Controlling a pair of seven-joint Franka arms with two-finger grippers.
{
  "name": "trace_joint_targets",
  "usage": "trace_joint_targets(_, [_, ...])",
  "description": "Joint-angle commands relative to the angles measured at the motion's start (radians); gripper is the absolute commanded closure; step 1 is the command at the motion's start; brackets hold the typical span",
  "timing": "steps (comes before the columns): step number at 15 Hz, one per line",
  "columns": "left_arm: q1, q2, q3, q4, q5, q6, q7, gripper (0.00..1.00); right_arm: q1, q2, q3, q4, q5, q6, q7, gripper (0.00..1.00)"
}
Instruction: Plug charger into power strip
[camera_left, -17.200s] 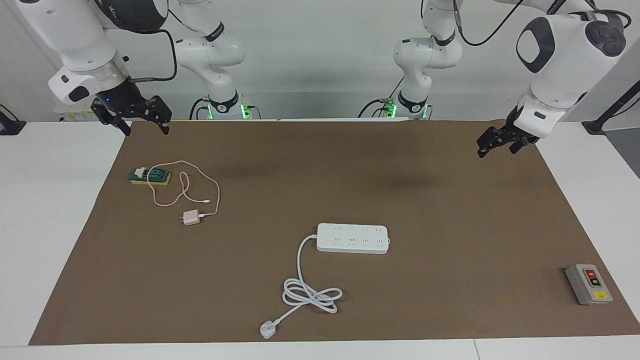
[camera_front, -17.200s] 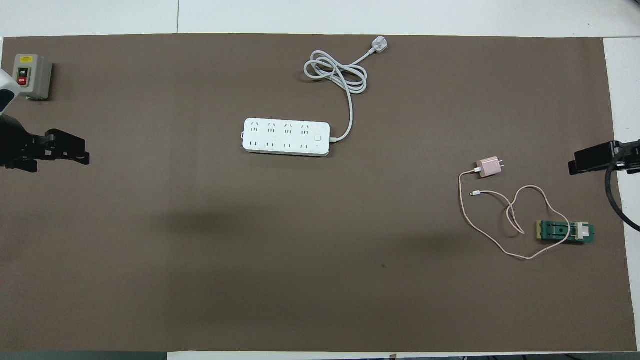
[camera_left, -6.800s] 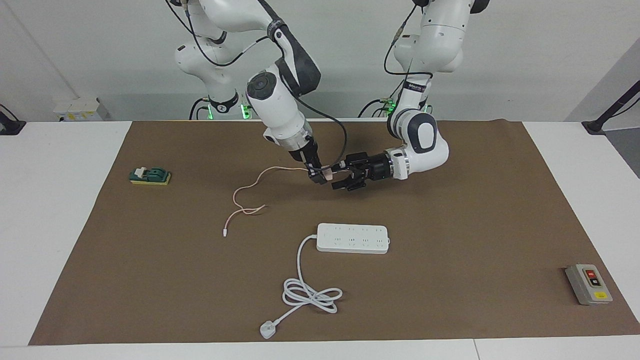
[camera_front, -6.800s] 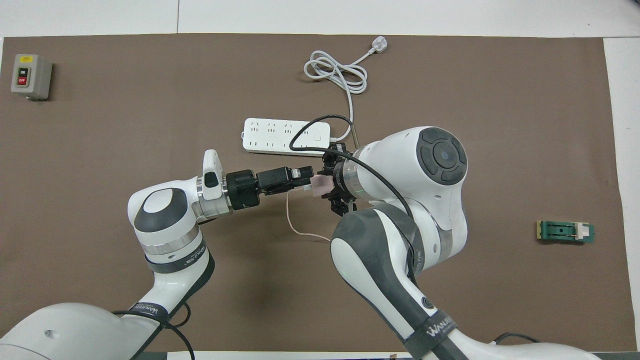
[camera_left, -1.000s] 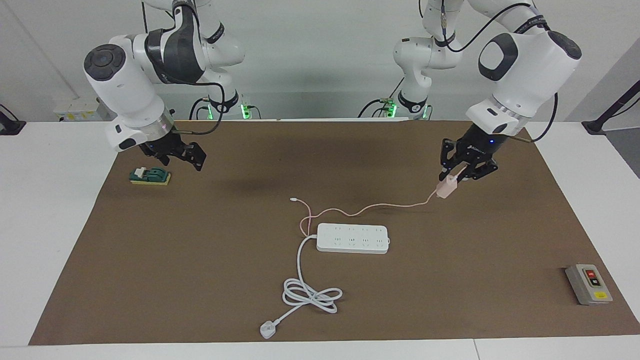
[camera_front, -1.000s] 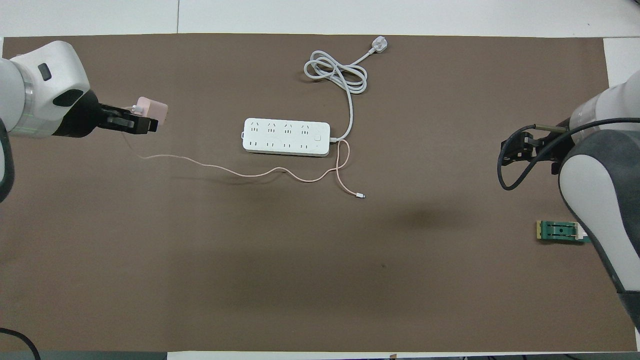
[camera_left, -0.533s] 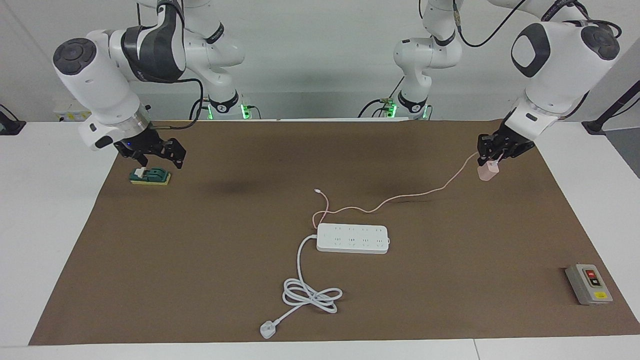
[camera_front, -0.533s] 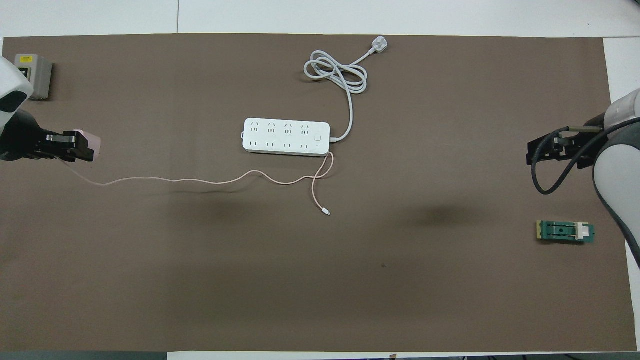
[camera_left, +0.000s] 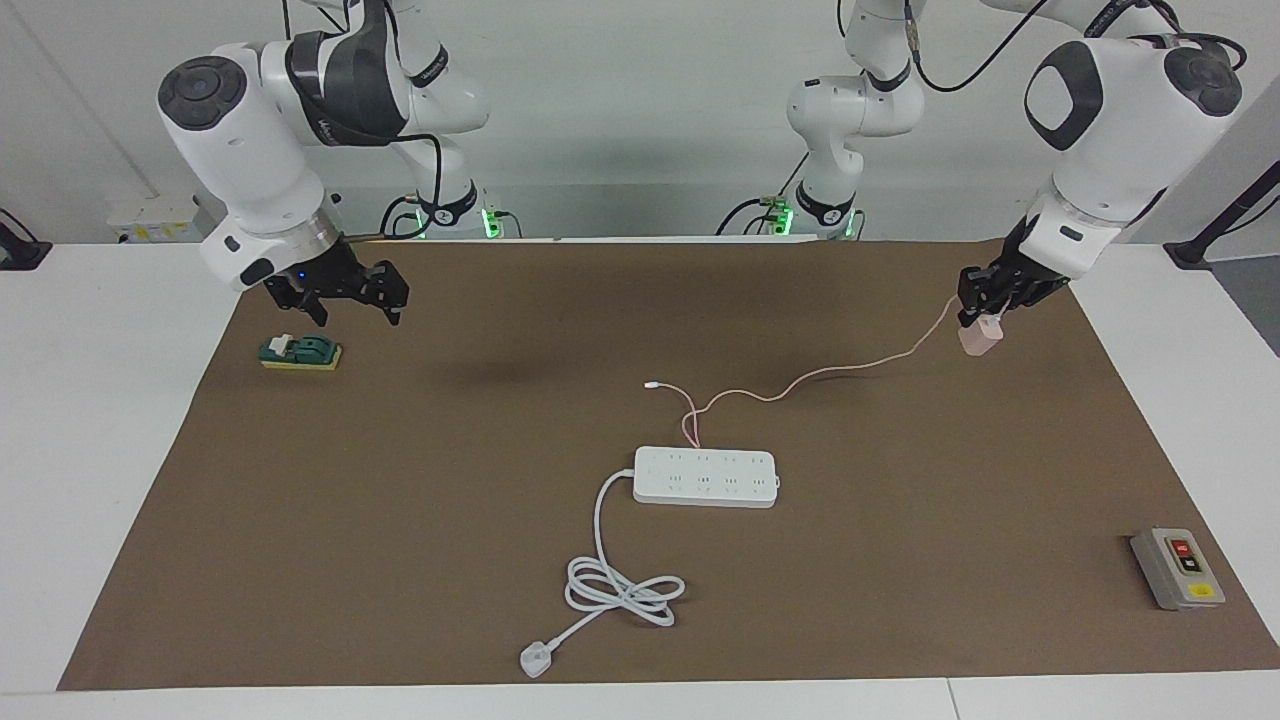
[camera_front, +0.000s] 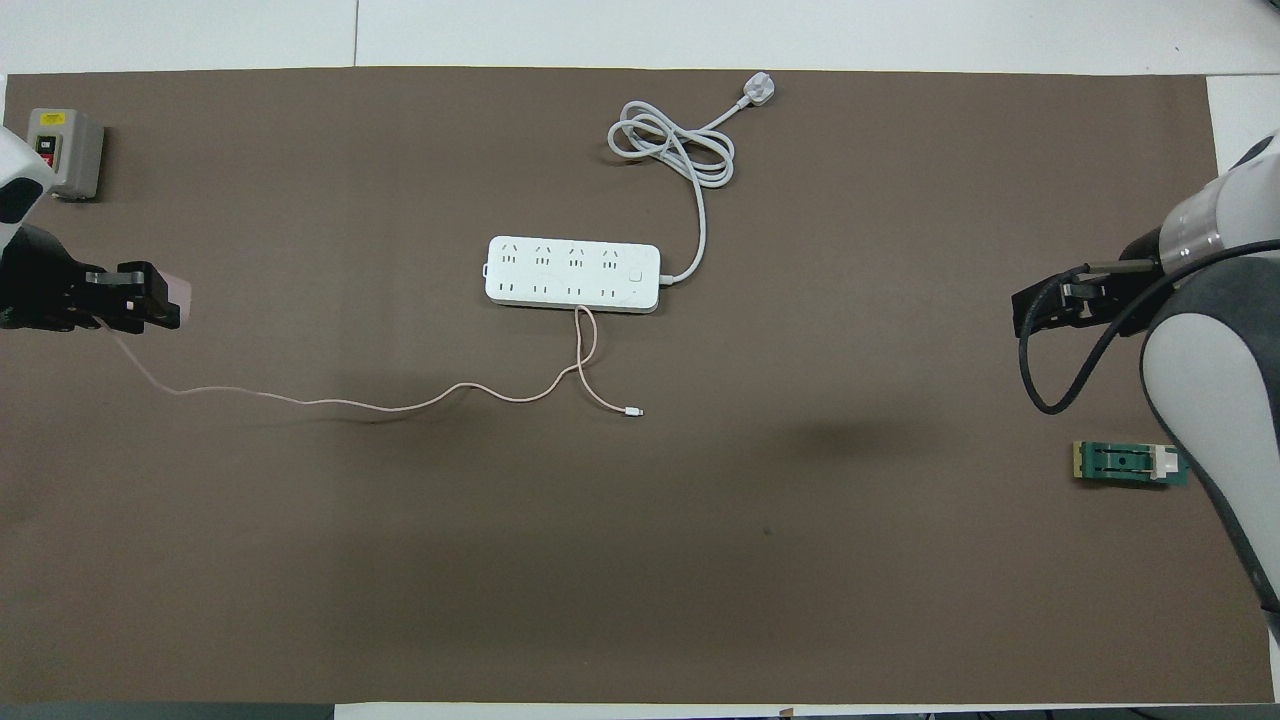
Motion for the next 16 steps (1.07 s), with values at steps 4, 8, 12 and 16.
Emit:
trace_joint_targets(4, [0.019, -0.022, -0.009, -0.019, 0.029, 0.003, -0.071, 1.00, 0.023, -0.033, -0.042, -0.009, -0.003, -0.023, -0.001, 0.00])
trace_joint_targets(8, [0.009, -0.029, -0.011, -0.022, 0.029, -0.033, -0.231, 1.00, 0.023, -0.032, -0.095, -0.006, 0.000, 0.001, -0.007, 0.00])
trace_joint_targets(12, [0.019, -0.035, -0.011, -0.019, 0.036, -0.038, -0.567, 1.00, 0.023, -0.024, -0.091, 0.006, -0.008, 0.035, -0.009, 0.00])
trace_joint_targets(16, [0.000, -0.034, -0.018, -0.031, 0.079, 0.045, -0.893, 1.00, 0.022, -0.026, -0.088, 0.004, -0.010, 0.030, -0.007, 0.00])
